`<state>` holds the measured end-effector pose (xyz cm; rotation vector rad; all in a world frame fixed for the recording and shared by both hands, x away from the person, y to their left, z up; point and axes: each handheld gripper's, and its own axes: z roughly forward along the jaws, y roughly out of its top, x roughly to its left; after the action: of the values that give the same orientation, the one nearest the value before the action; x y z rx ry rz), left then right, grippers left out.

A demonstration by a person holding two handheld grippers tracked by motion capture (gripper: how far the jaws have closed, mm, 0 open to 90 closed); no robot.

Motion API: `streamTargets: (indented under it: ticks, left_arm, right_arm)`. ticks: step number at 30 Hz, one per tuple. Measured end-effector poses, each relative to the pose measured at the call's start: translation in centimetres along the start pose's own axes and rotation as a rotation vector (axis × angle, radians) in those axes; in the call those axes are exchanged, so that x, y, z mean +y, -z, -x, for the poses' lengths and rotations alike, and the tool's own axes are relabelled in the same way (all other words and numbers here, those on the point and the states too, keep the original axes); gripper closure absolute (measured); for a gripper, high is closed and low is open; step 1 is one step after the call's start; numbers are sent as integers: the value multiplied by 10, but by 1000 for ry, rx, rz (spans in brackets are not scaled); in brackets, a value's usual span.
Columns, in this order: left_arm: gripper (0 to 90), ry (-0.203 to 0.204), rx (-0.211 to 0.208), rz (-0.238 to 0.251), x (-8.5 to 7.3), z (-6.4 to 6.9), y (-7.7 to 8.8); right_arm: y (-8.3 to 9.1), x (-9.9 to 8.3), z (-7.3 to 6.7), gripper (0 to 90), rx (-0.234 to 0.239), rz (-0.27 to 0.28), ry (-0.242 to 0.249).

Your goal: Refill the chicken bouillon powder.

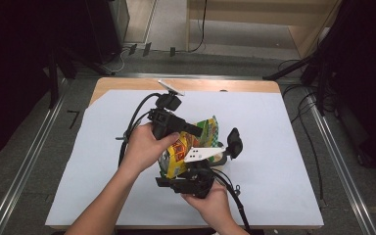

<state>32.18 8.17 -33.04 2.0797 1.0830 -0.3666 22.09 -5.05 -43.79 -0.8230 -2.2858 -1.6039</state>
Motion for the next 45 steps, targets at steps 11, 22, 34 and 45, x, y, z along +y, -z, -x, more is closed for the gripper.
streamTargets:
  ticks: [11,22,34,45]
  left_arm:
    - [786,-39,39,2,-1,13,-2]
    - [793,-29,40,-15,-1,13,-3]
    - [791,15,11,-26,-1,8,-3]
    - [794,21,-3,-35,-1,7,-4]
  right_arm:
    - [0,-1,1,699,-9,1,-4]
    - [-1,-2,2,703,-10,-4,-6]
    - [-1,-2,1,704,-13,-11,4]
    - [-2,-2,1,705,-18,-15,11]
